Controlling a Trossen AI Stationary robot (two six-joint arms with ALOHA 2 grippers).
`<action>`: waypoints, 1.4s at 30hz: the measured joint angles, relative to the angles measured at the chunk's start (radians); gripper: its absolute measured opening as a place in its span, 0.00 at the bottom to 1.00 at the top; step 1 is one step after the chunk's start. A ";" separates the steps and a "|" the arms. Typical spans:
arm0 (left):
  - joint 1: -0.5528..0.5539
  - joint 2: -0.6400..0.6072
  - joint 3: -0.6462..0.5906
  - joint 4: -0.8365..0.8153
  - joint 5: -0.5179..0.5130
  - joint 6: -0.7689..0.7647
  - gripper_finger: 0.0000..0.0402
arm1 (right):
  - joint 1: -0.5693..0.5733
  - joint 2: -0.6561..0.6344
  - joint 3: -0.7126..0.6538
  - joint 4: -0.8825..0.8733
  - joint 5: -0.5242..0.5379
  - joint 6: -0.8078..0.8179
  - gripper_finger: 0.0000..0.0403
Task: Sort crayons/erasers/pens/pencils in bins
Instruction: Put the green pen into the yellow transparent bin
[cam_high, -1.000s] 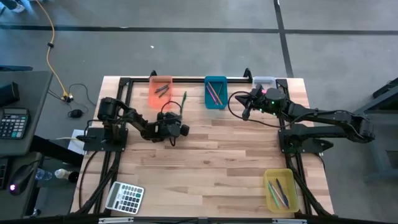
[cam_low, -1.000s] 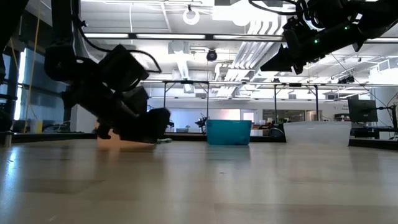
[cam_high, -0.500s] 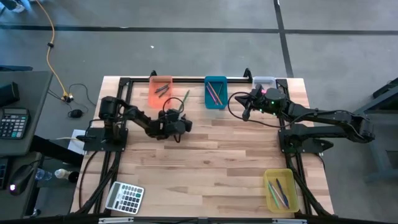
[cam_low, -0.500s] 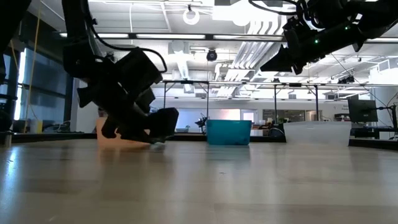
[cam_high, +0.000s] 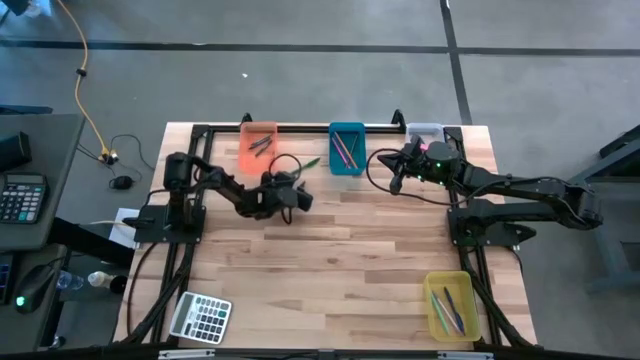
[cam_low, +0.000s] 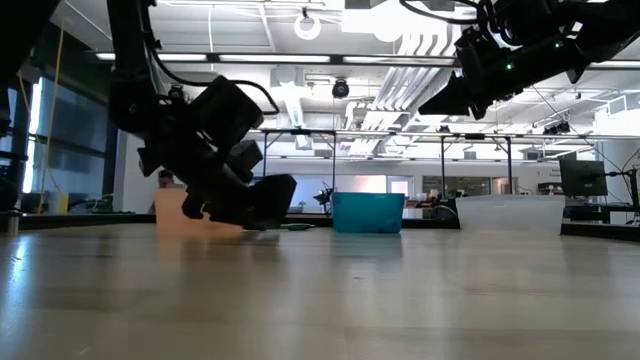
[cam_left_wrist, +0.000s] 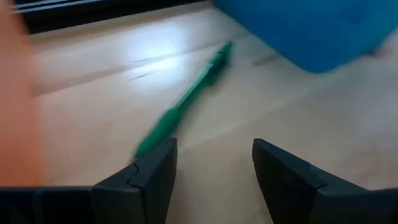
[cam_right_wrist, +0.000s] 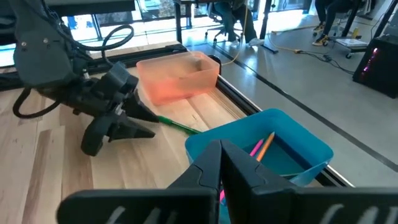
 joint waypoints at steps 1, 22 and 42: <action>0.007 0.000 0.000 0.018 0.033 0.033 0.50 | 0.000 0.000 0.000 0.000 0.000 -0.005 0.00; 0.082 -0.153 0.033 -0.150 0.604 0.429 0.24 | 0.000 0.000 0.000 -0.001 -0.045 -0.012 0.00; 0.289 -0.157 0.620 -1.056 0.764 0.623 0.29 | 0.000 0.000 0.000 -0.019 -0.045 -0.031 0.00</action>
